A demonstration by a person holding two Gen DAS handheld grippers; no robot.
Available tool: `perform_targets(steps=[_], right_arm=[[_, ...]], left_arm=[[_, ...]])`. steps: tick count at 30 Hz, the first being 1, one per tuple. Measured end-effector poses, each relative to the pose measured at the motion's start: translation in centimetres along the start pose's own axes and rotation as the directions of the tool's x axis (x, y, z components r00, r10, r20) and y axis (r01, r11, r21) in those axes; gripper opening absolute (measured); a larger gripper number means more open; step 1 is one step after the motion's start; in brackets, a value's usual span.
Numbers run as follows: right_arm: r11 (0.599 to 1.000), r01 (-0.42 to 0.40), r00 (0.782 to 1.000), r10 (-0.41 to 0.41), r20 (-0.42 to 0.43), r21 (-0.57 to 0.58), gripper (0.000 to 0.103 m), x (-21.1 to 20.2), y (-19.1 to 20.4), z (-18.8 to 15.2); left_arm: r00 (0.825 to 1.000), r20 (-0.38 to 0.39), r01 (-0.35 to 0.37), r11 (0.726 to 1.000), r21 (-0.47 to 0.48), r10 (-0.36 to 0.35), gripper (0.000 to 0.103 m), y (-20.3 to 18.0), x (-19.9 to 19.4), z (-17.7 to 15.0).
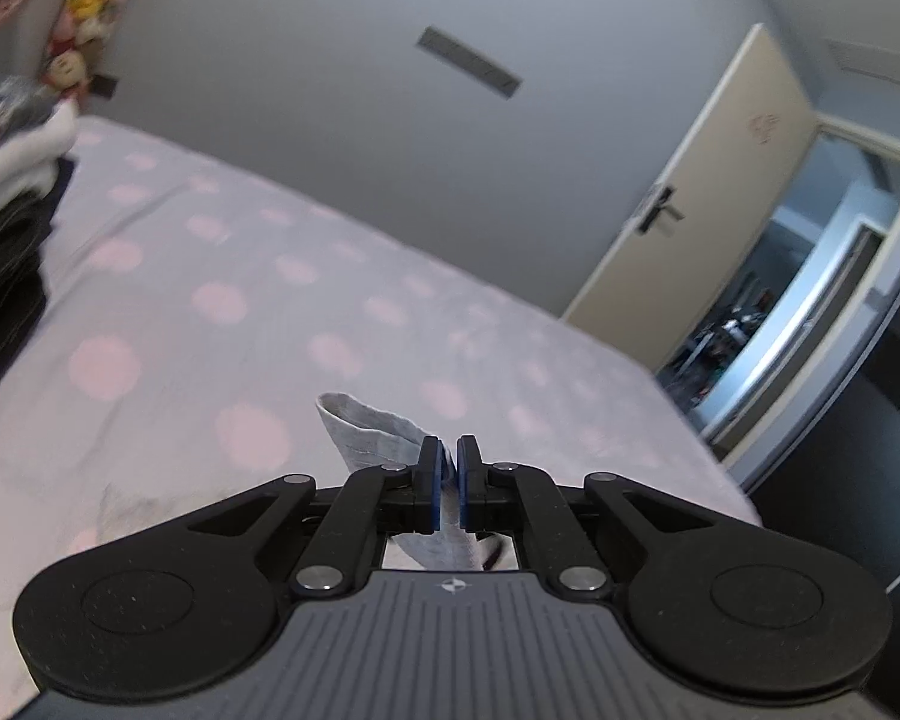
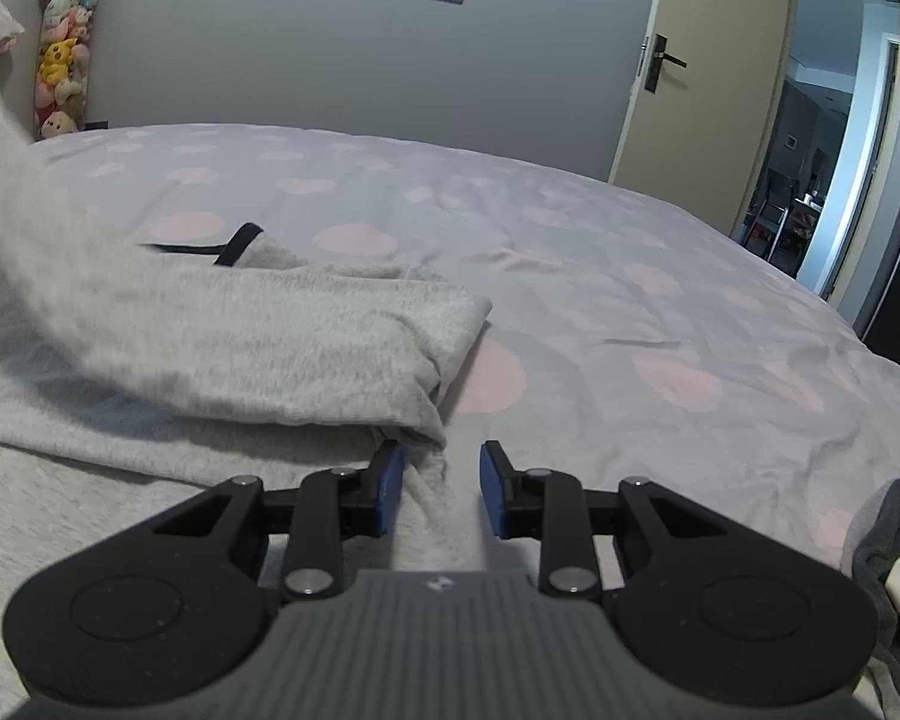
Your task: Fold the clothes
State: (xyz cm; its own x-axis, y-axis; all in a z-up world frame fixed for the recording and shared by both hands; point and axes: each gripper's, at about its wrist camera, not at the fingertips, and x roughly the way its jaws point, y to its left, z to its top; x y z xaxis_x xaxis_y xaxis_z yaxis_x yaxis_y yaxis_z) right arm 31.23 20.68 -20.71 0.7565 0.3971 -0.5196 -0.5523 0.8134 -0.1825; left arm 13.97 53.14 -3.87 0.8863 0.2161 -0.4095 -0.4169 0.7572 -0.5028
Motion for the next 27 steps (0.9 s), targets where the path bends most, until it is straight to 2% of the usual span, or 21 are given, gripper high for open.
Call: perform_targets(steps=[5, 8, 10, 12, 13, 15, 20, 24, 27], right_arm=[[1.000, -0.010, 1.000, 0.010, -0.006, 0.003, 0.032, 0.5, 0.0, 0.3], [1.000, -0.018, 1.000, 0.018, -0.015, 0.013, 0.032, 0.8, -0.1, 0.4], [0.999, -0.023, 0.999, 0.023, -0.023, 0.026, 0.032, 1.0, -0.3, 0.4], [0.998, -0.029, 0.999, 0.031, -0.034, 0.047, 0.032, 1.1, -0.6, 0.4], [0.998, -0.033, 0.998, 0.036, -0.045, 0.059, 0.028, 1.1, -0.8, 0.5], [0.995, -0.038, 0.996, 0.045, -0.078, 0.088, 0.011, 1.1, -1.1, 0.6], [0.997, -0.006, 0.992, 0.016, -0.127, 0.077, 0.010, 0.6, -0.9, 0.7], [0.998, 0.003, 0.988, 0.005, -0.154, 0.056, 0.010, 0.6, -0.8, 0.7], [0.998, -0.003, 0.984, 0.014, -0.175, 0.062, 0.011, 0.6, -1.1, 1.0]], left_arm=[[0.997, 0.052, 0.056, 0.998, 0.023, -0.058, 0.005, -2.7, -1.5, 2.4], [0.996, 0.071, 0.061, 0.998, 0.025, -0.062, 0.005, -3.3, -2.5, 3.3], [0.997, 0.073, 0.033, 0.999, 0.030, -0.035, 0.005, -3.1, -3.0, 3.2], [0.999, 0.049, -0.022, 1.000, 0.019, 0.022, 0.005, -2.1, -3.2, 2.6], [0.998, 0.035, -0.054, 0.998, 0.010, 0.054, 0.005, -1.2, -3.2, 2.2], [0.992, -0.001, -0.128, 0.992, -0.010, 0.128, 0.005, 1.0, -2.8, 0.9], [0.957, -0.123, -0.272, 0.961, -0.052, 0.264, 0.005, 6.5, -0.6, -3.5], [0.929, -0.207, -0.328, 0.941, -0.082, 0.306, 0.005, 9.7, 0.6, -6.8], [0.917, -0.240, -0.350, 0.932, -0.097, 0.320, 0.003, 11.4, 0.8, -8.4]])
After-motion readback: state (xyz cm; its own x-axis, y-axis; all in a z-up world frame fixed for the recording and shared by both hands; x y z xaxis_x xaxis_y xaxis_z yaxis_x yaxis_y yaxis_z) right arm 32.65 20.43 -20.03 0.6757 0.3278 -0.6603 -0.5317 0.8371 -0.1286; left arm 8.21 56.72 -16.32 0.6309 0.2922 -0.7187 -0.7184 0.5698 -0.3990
